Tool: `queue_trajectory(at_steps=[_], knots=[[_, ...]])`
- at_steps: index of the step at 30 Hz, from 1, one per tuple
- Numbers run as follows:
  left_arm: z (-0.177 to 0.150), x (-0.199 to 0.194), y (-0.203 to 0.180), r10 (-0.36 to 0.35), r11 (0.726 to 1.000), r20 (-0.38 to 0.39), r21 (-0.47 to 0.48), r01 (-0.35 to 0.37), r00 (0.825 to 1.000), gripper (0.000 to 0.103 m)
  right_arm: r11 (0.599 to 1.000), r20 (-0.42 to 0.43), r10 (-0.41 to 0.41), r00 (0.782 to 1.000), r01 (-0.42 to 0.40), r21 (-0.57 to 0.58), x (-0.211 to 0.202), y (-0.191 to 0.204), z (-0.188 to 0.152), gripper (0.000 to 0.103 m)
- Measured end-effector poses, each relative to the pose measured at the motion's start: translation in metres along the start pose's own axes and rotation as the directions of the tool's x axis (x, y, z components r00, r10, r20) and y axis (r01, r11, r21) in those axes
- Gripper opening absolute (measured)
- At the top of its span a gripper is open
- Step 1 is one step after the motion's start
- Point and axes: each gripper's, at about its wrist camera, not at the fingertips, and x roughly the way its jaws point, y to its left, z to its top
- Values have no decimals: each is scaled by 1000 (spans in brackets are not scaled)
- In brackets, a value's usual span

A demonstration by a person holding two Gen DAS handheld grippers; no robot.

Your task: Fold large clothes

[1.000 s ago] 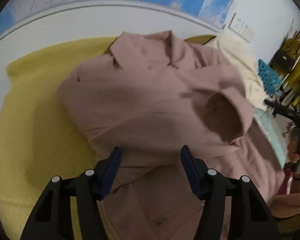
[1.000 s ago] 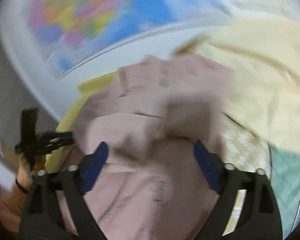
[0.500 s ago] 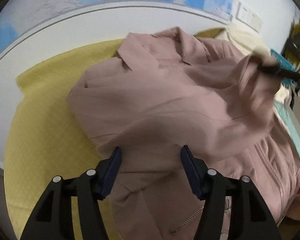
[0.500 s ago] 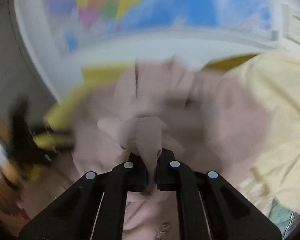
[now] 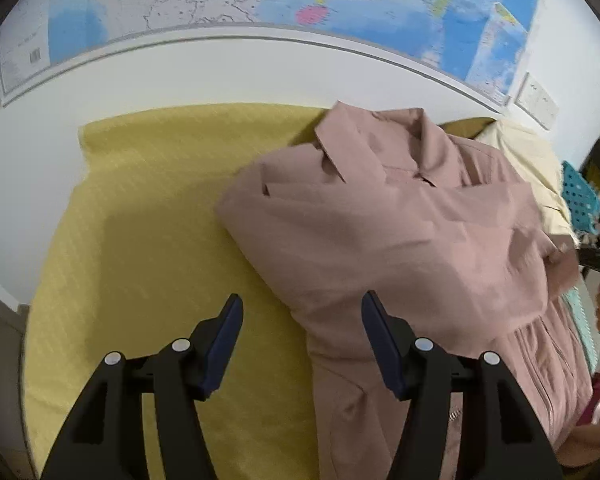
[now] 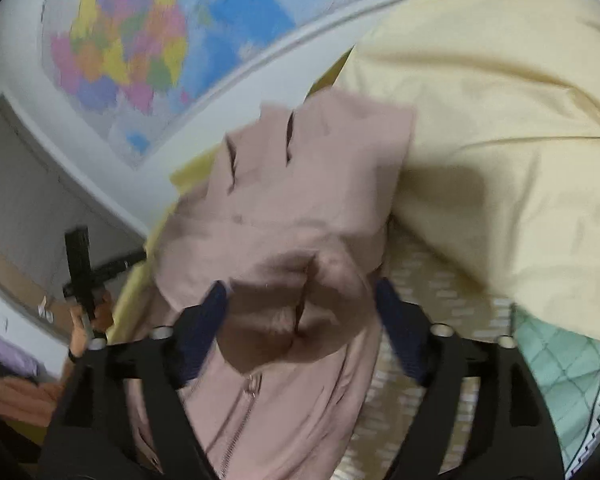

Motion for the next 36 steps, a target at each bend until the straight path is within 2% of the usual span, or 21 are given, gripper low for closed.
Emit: queue_trajectory(at_steps=[2, 3, 4, 6, 8, 9, 10, 11, 12, 13, 14, 17, 21, 24, 26, 27, 30, 33, 36], knots=[[6, 9, -6, 18, 1000, -27, 16, -17, 999, 69, 1000, 10, -8, 1000, 8, -8, -2, 1, 5, 95], [8, 17, -12, 51, 998, -49, 40, -50, 997, 70, 999, -1, -26, 1000, 26, -21, 2, 5, 7, 95], [10, 24, -17, 62, 997, -65, 57, -58, 996, 70, 996, -22, -76, 997, 75, -45, 11, 11, 11, 95], [10, 41, -25, 67, 994, -121, 97, -56, 990, 70, 979, -92, -179, 980, 169, -110, 39, 20, 19, 95], [7, 54, -31, 88, 990, -149, 120, -70, 985, 70, 961, -159, -241, 957, 213, -174, 62, 21, 15, 93], [6, 60, -32, 93, 990, -158, 123, -74, 983, 63, 953, -179, -266, 947, 229, -200, 71, 23, 12, 79], [6, 63, -31, 78, 992, -162, 111, -60, 984, 49, 939, -196, -302, 933, 254, -233, 79, 24, 9, 66], [8, 64, -29, 57, 996, -160, 82, -44, 986, 41, 927, -205, -324, 923, 267, -265, 83, 28, 7, 40], [10, 61, -28, 58, 996, -142, 73, -48, 988, 31, 914, -192, -333, 923, 266, -307, 82, 36, 6, 30], [12, 59, -27, 65, 996, -126, 68, -57, 990, 13, 906, -176, -326, 929, 254, -340, 78, 45, 6, 25], [13, 56, -25, 71, 996, -108, 57, -65, 992, 9, 895, -158, -327, 932, 251, -369, 74, 54, 6, 19], [17, 44, -16, 66, 998, -69, 5, -66, 995, 6, 832, -20, -322, 947, 273, -483, 51, 97, 13, 16], [19, 35, -6, 78, 995, -33, -52, -80, 996, 6, 803, 85, -295, 952, 295, -517, 49, 126, 33, 16], [15, 37, 10, 47, 989, -33, -139, -51, 998, 6, 821, 42, -338, 940, 316, -476, 84, 108, 46, 18], [13, 41, 21, 19, 983, -47, -182, -27, 999, 9, 851, -34, -351, 936, 304, -429, 109, 84, 48, 20], [12, 43, 28, 30, 977, -58, -208, -42, 998, 11, 866, -68, -352, 933, 297, -403, 121, 72, 46, 21], [9, 39, 37, 5, 970, -43, -243, -15, 999, 16, 892, -90, -333, 939, 282, -354, 129, 54, 37, 29], [10, 20, 31, 4, 979, 14, -202, -1, 1000, 22, 892, -46, -319, 947, 284, -353, 120, 55, 35, 29], [11, 2, 17, -32, 991, 64, -129, 41, 997, 37, 891, -12, -311, 950, 287, -351, 115, 58, 41, 25]])
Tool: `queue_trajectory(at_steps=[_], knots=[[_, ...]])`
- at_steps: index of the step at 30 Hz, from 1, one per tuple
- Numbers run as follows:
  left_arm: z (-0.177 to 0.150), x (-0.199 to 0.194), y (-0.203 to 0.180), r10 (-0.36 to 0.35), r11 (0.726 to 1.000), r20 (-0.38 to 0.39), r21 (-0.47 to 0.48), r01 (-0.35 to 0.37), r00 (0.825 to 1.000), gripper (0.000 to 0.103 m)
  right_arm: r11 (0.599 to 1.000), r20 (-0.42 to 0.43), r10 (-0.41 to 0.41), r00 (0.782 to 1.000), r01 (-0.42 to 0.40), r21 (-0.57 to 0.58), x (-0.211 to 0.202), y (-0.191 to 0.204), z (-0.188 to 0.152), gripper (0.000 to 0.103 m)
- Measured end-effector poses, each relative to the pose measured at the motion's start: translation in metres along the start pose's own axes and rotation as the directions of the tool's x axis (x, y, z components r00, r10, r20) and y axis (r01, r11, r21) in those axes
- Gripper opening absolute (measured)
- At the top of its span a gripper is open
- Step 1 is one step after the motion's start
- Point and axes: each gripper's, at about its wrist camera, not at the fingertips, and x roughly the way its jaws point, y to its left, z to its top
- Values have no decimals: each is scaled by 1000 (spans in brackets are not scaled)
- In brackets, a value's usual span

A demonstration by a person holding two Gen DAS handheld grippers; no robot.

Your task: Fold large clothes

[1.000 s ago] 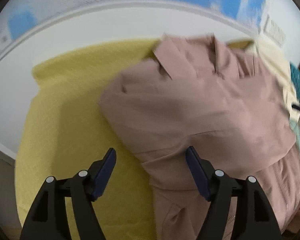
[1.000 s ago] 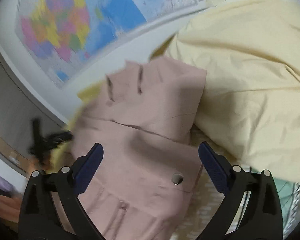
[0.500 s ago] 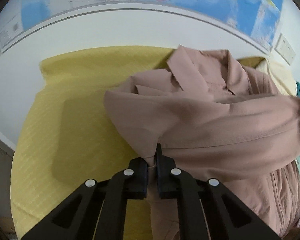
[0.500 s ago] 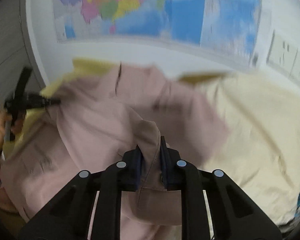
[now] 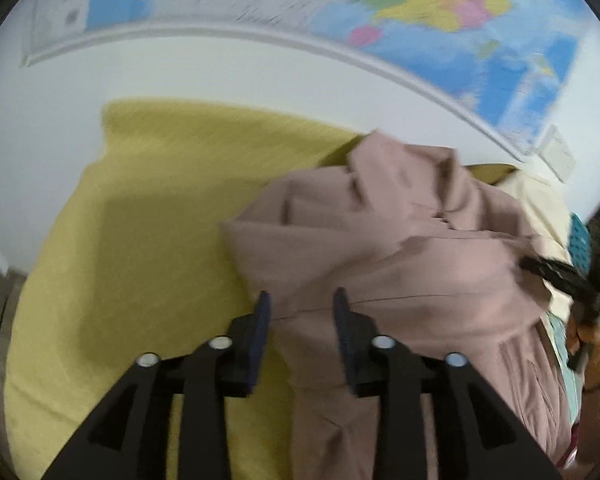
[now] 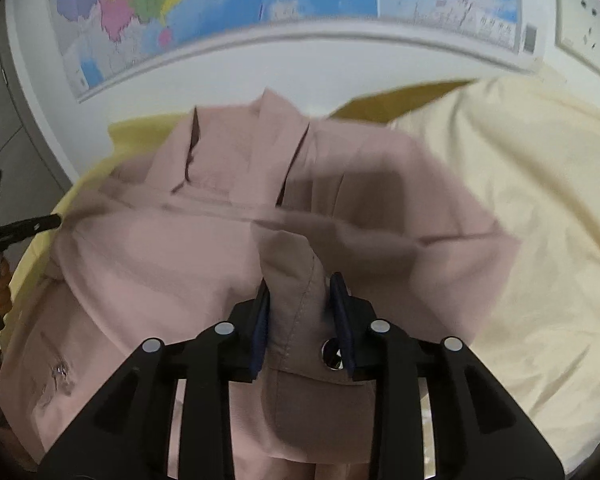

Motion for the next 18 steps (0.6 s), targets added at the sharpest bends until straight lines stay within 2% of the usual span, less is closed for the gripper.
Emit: queue_trajectory(at_steps=[2, 4, 5, 8, 11, 15, 18], knots=[[-1, -1, -13, 6, 999, 2, 52, -6, 1000, 39, 1000, -9, -5, 1000, 5, -3, 6, 2, 0, 25], [-4, 8, -32, 75, 989, -6, 125, -74, 997, 39, 1000, -39, -23, 999, 23, 7, 17, 1, 4, 26], [-6, 13, -37, 81, 988, -17, 135, -78, 997, 39, 1000, -51, -25, 998, 26, 15, 20, -1, 3, 28], [-13, 28, -50, 107, 982, -39, 164, -99, 994, 39, 998, -45, -44, 998, 45, 32, 16, -5, -2, 48], [-16, 33, -56, 123, 977, -35, 179, -115, 992, 39, 998, 4, -29, 1000, 29, 51, -7, -7, -5, 59], [-19, 32, -68, 168, 960, -11, 229, -161, 986, 39, 1000, 67, 14, 998, -15, 26, -37, 1, -11, 60], [-21, 33, -76, 189, 946, -2, 269, -182, 982, 39, 998, 39, 28, 999, -26, -50, -37, 20, -19, 60]])
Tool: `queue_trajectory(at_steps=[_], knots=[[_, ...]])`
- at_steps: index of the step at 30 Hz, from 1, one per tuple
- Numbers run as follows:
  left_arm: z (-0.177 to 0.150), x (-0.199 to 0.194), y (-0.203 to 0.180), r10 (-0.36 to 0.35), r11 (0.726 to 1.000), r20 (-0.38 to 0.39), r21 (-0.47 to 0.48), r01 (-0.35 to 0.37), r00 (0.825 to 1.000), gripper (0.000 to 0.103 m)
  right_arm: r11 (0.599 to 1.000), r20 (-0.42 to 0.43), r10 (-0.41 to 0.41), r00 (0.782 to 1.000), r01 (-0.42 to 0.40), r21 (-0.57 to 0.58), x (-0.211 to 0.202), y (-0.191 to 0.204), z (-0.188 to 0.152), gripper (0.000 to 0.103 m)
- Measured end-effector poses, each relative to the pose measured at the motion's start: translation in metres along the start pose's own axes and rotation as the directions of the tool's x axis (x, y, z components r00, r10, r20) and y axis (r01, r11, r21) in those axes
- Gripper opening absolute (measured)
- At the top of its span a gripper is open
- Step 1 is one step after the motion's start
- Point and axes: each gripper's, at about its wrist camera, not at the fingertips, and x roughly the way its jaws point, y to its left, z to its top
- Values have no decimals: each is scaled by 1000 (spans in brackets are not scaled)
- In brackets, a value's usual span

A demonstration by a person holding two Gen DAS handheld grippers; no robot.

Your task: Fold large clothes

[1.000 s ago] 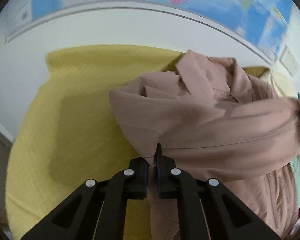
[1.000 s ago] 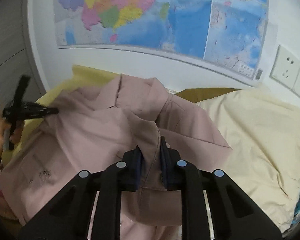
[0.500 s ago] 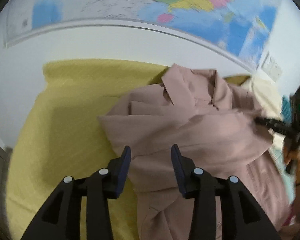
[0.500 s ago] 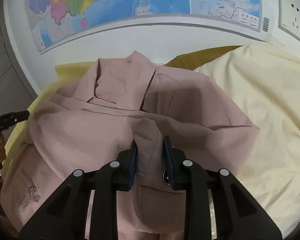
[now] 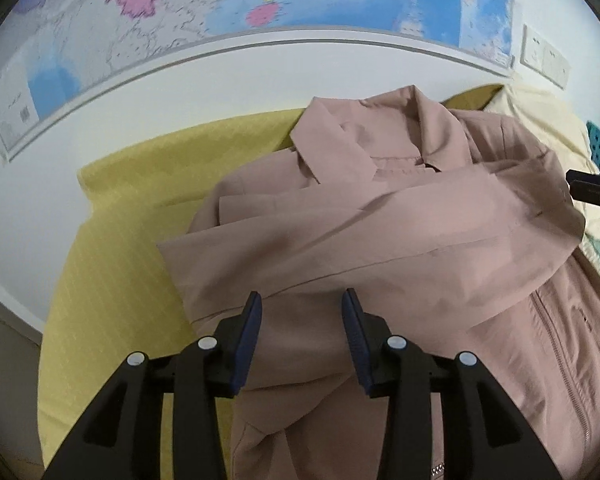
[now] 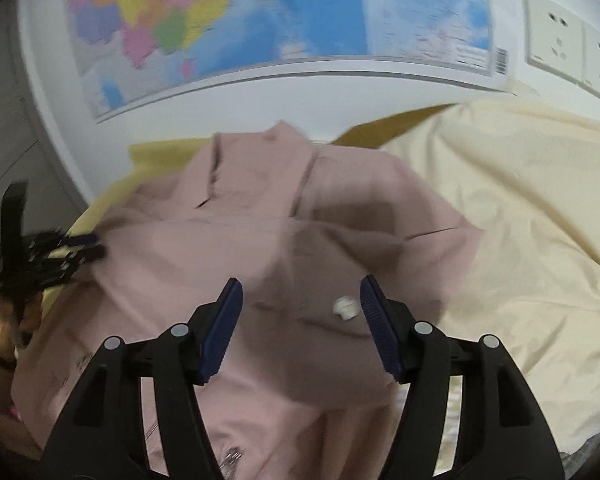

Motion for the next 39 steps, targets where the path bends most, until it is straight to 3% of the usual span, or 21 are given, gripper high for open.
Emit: queue_trajectory(at_steps=[3, 7, 13, 18, 21, 25, 29, 33, 39], knots=[[0, 1, -3, 10, 1000, 0, 13, -10, 1000, 39, 997, -63, -59, 996, 55, -58, 23, 9, -5, 61], [-2, 2, -4, 11, 1000, -9, 15, -11, 1000, 39, 995, -86, -101, 991, 101, -4, 46, -8, -7, 60], [-6, 10, 6, 55, 998, -43, -4, -55, 998, 40, 994, -102, -44, 994, 53, 93, 50, -26, -6, 62], [-18, -21, 32, -26, 996, 0, -84, 26, 1000, 51, 992, -43, 25, 999, -19, 127, 0, -30, -14, 73], [-35, -37, 42, -111, 988, -14, -113, 108, 994, 52, 989, -21, 55, 998, -52, 141, -31, -32, -27, 76], [-63, -53, 44, -135, 983, -38, -129, 129, 990, 53, 983, -54, 88, 995, -78, 165, -56, -29, -52, 85], [-94, -64, 46, -230, 960, -38, -174, 220, 972, 55, 981, -119, 88, 989, -65, 185, -64, -28, -85, 89], [-130, -75, 43, -276, 943, -73, -211, 256, 958, 57, 962, -166, 144, 976, -99, 255, -77, -33, -128, 89], [-166, -97, 49, -395, 892, -71, -270, 364, 916, 67, 941, -176, 237, 955, -181, 287, -89, -22, -171, 91]])
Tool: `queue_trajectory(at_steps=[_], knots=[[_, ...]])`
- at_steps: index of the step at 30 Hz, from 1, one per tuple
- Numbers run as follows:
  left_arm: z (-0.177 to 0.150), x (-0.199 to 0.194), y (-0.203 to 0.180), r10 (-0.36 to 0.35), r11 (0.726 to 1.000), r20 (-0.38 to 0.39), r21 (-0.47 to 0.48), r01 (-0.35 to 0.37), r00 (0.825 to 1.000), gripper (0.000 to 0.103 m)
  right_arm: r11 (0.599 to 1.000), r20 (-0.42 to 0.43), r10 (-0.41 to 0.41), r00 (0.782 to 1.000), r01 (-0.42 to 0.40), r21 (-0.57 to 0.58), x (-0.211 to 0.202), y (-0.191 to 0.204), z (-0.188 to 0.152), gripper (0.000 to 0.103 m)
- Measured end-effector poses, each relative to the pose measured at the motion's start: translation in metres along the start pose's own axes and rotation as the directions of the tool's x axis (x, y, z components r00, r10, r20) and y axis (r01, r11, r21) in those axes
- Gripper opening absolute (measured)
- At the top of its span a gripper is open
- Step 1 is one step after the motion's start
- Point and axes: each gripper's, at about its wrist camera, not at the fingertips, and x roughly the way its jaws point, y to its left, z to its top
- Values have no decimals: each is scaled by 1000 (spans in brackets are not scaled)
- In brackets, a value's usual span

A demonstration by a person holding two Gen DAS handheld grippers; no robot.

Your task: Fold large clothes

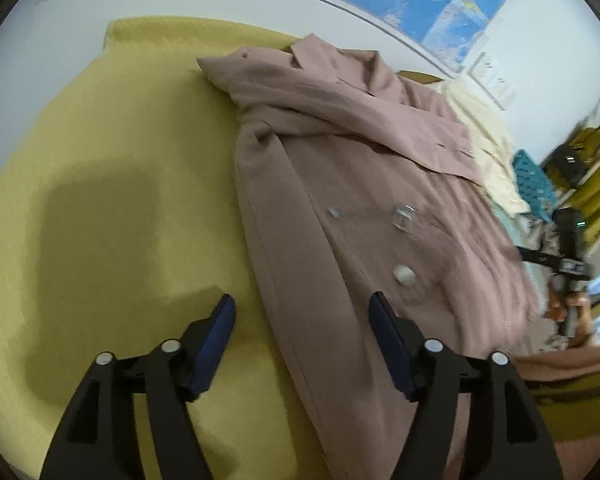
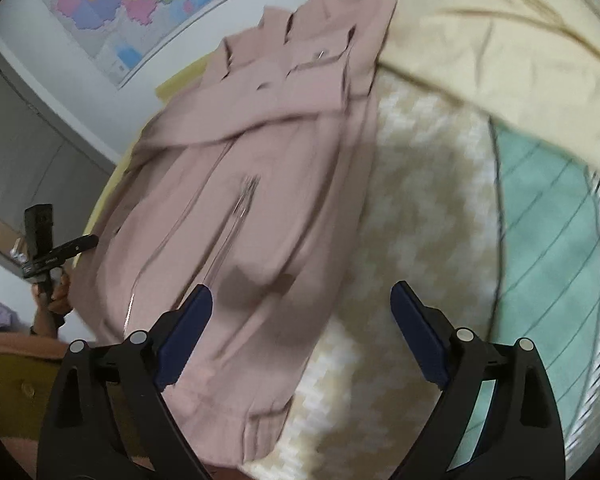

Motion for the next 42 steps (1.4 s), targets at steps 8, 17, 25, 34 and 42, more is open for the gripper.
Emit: queue_trajectory(at_steps=[8, 17, 25, 34, 42], knots=[[-28, -7, -18, -111, 993, -60, 35, 113, 992, 88, 985, 6, 174, 985, -174, -8, 3, 18, -18, 92], [-19, 20, -50, -212, 977, -62, -2, 213, 975, 62, 974, 6, 227, 974, -228, 18, 18, 31, -15, 36], [-12, -15, -41, -171, 983, 57, -64, 174, 984, 2, 927, 147, 372, 917, -375, -10, -34, 42, -18, 6], [-22, -108, -60, -215, 976, 248, 89, 198, 945, 2, 873, 241, 486, 840, -459, -164, -106, 82, -32, 5], [-8, -108, -34, -262, 963, 263, 3, 270, 929, 2, 867, 276, 491, 826, -495, -59, -102, 65, -25, 5]])
